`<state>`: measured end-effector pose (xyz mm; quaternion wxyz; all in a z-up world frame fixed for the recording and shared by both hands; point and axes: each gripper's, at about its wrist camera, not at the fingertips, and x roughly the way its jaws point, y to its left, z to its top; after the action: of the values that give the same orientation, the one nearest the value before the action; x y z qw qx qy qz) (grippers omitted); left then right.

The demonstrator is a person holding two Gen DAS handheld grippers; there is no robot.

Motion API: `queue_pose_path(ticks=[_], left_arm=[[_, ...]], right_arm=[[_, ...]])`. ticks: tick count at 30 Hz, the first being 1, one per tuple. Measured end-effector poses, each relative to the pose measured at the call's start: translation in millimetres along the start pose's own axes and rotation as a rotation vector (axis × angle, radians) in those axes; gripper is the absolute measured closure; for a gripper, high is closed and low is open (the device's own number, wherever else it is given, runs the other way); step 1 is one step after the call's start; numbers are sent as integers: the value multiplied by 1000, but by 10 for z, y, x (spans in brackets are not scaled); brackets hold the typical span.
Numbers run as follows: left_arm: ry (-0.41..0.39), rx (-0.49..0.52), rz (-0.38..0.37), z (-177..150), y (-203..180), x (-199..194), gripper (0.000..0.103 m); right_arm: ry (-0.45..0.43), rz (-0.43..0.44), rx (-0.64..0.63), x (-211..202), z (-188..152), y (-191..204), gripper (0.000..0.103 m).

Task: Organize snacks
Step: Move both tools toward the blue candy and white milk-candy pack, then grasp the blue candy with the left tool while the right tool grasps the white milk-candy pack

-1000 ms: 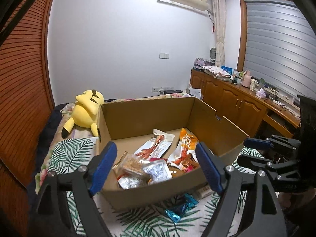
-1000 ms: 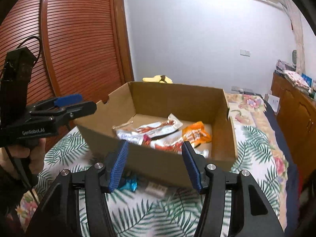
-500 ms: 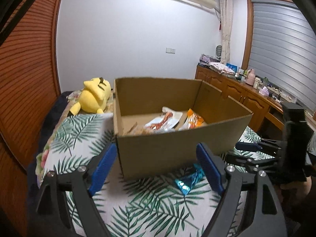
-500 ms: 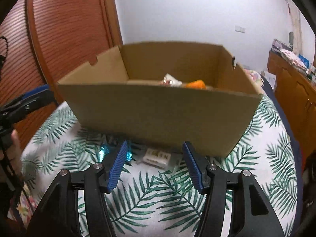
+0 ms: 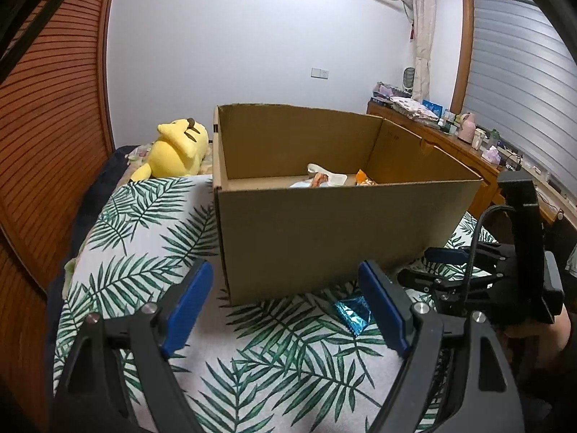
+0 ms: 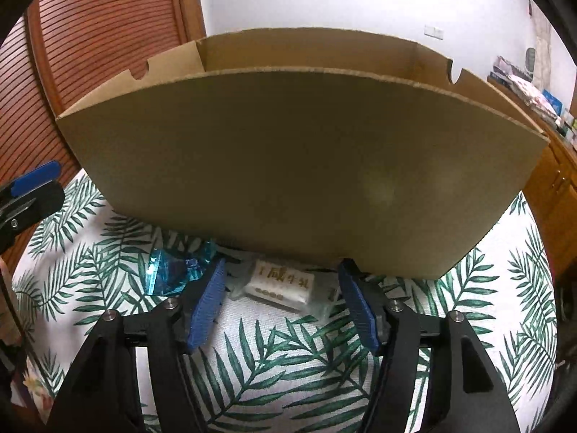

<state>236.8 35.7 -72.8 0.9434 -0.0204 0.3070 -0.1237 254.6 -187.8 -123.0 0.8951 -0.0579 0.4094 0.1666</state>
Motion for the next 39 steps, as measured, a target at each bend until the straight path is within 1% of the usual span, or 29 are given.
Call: queue_pose_path(ticks=[4,14,17,19,20,23,24,25,29,33,36,39], left_arm=[[9,0,3,-8,8,40,20],[24,-2,5,-55,35,106,20],[28,-4,3,-76,35,123,20],[34,-4,3,-89,33,145,20],[37,-4,1,-94,35,155,20],[47,0,-4,-111,31,192,20],[50,1,-5,-115,26,204,20],[54,2,-8,-119,17,215,20],[64,11,-27,-121,-11,263,20],[84,46,-64,-105,-103,320,20],[106,84,-93,-97,-210,367,20],[145,115,-128,-95,-325,449,20]], right_arm=[[17,-17,-14,62,-18,30,32],[55,-46,-11,182,9,30,31],[65,-62,-36,217,44,65,32],[67,-64,-41,241,67,102,43],[68,-60,-40,241,74,111,45],[75,-45,-40,244,81,99,47],[75,-43,-41,236,80,92,52],[73,-44,-42,209,63,66,55],[61,-34,-38,113,12,12,55],[38,-23,-28,-30,-47,-51,55],[10,-15,-22,-205,-107,-105,55],[-10,-4,-9,-381,-183,-179,55]])
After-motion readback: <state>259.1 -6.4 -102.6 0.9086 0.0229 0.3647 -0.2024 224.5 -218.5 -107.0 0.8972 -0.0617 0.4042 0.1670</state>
